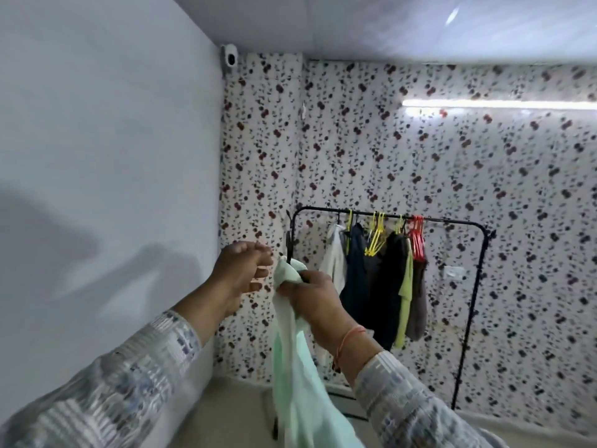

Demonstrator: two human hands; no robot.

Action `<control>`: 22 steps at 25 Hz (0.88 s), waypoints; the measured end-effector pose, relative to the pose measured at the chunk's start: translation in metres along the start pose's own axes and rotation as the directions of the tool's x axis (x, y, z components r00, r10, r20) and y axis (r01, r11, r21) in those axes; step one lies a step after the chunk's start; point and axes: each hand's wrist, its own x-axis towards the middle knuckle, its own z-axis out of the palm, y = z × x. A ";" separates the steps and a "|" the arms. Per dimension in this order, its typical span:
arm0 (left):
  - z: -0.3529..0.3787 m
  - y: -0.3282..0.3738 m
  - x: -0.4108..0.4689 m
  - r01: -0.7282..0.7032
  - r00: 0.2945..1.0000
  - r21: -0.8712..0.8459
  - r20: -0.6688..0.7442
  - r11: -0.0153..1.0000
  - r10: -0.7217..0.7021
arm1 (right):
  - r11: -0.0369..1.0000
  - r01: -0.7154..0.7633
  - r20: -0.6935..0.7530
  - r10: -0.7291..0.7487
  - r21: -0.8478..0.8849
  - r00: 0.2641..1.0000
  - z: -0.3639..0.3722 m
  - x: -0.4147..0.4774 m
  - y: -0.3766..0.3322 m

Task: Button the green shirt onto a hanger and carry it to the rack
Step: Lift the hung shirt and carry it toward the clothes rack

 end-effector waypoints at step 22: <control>0.157 -0.161 0.676 -0.007 0.992 0.042 0.124 0.999 0.002 | 0.984 0.085 -0.238 -0.046 0.156 0.970 -0.010 0.697 0.095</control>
